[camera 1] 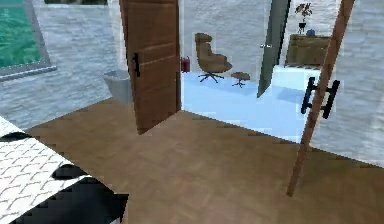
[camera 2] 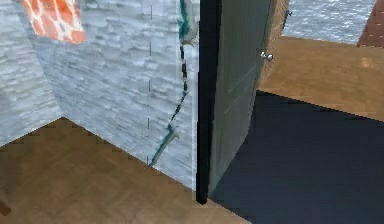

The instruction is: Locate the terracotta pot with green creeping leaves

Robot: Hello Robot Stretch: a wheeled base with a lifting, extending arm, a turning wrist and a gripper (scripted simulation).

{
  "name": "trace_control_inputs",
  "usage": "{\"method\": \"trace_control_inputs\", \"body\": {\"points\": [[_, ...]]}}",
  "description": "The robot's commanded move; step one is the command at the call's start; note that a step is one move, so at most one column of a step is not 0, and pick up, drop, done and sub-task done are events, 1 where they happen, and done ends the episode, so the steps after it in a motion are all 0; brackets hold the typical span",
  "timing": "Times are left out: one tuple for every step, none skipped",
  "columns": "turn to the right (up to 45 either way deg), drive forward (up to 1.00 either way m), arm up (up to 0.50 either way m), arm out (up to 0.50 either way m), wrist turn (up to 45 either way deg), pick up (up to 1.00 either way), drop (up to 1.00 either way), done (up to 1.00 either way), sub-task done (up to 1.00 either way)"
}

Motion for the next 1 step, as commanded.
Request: {"method": "trace_control_inputs", "body": {"points": [[15.0,0.00,0.00,0.00,0.0,0.00,0.00,0.00,0.00]]}}
